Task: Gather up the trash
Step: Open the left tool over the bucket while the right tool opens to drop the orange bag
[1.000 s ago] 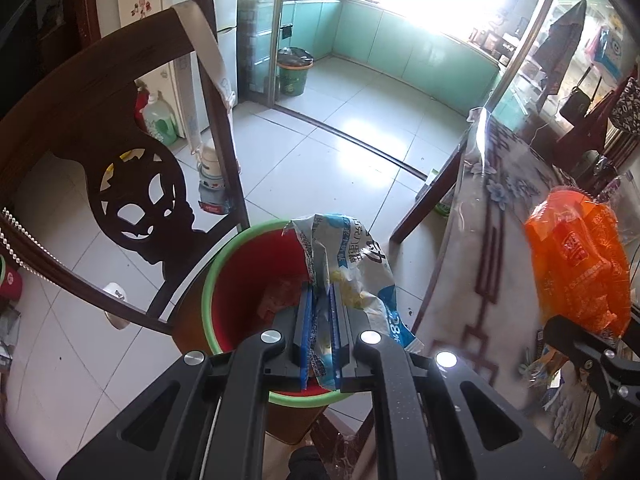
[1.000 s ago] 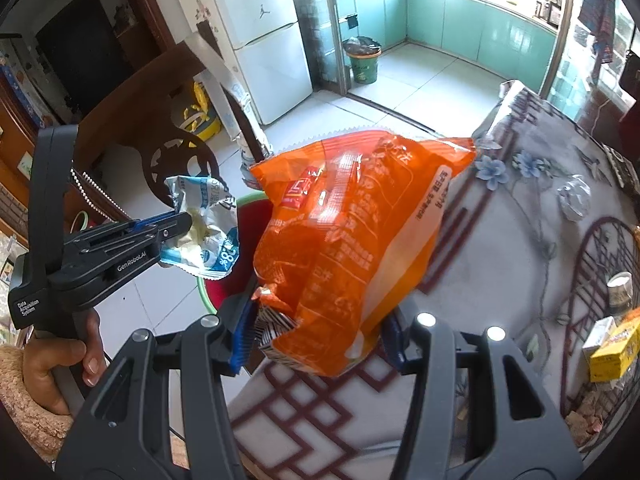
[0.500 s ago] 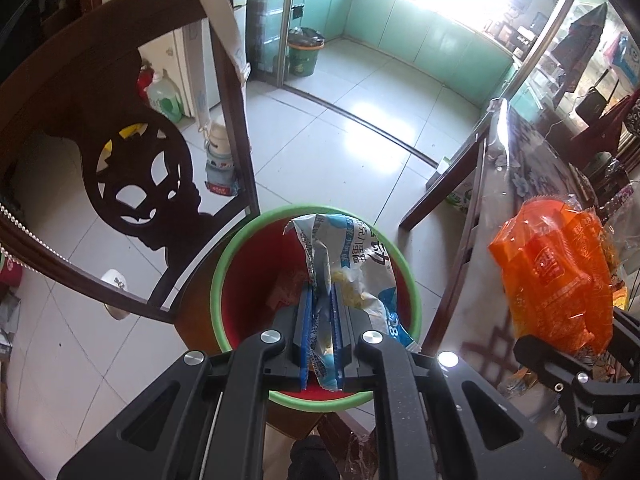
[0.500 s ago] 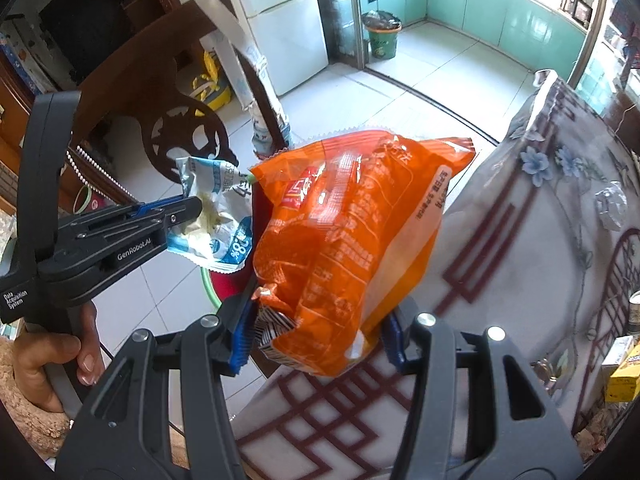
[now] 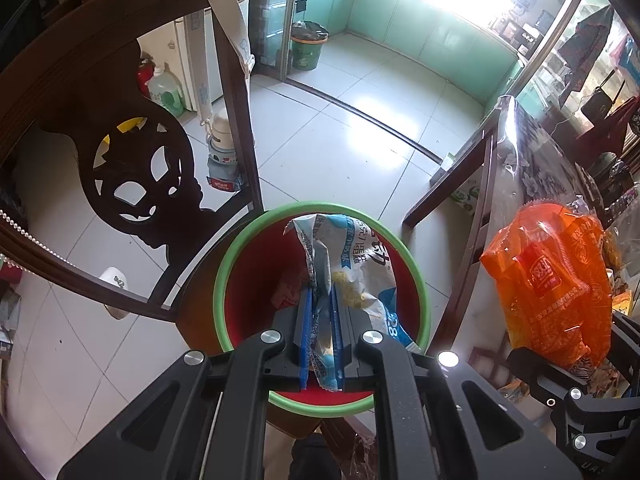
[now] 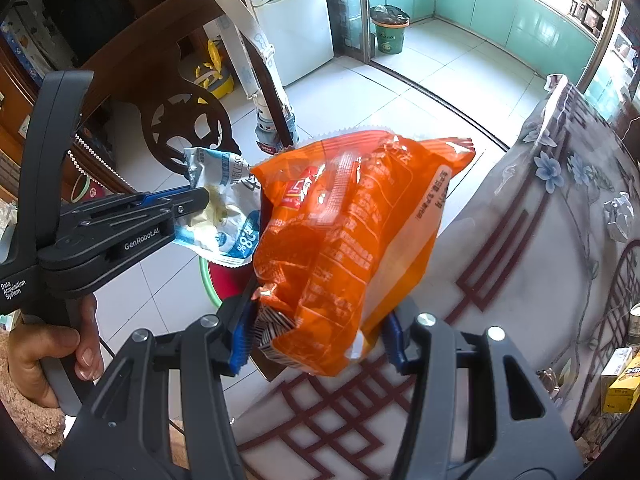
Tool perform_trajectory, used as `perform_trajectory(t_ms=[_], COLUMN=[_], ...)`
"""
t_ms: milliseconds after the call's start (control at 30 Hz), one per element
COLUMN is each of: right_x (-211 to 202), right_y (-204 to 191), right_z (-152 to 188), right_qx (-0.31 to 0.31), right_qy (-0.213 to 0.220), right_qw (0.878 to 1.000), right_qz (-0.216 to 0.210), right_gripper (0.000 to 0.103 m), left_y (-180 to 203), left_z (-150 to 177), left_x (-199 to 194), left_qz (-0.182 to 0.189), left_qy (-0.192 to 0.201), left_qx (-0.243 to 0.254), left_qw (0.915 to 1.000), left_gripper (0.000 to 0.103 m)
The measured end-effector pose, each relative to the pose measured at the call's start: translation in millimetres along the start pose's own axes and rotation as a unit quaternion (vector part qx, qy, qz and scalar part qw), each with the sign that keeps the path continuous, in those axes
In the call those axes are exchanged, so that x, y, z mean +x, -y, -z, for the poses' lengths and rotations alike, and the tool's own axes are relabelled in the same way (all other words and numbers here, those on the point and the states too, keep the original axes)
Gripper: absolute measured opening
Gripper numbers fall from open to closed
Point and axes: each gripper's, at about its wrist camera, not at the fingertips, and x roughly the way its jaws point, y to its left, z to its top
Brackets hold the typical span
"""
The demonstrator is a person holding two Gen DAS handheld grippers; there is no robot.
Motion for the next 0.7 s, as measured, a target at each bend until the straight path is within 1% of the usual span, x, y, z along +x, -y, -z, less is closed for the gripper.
perform_trajectory(t_ms=[333, 700], right_x=[7.4, 10.8], right_y=[-2.5, -6.0], right_z=[-2.8, -4.1], right_qx=[-0.009, -0.026], right_qy=[-0.003, -0.006], right_qw=[1.0, 1.0], right_qz=[-0.008, -0.015], right_gripper=[0.05, 0.05], left_y=[-0.4, -3.9], left_z=[-2.0, -1.7], left_x=[0.6, -2.9], left_qz=[-0.013, -0.017], left_qy=[0.002, 0.006], left_qx=[0.007, 0.004], left_qw=[0.9999, 0.9998], left_gripper=[0.007, 0.007])
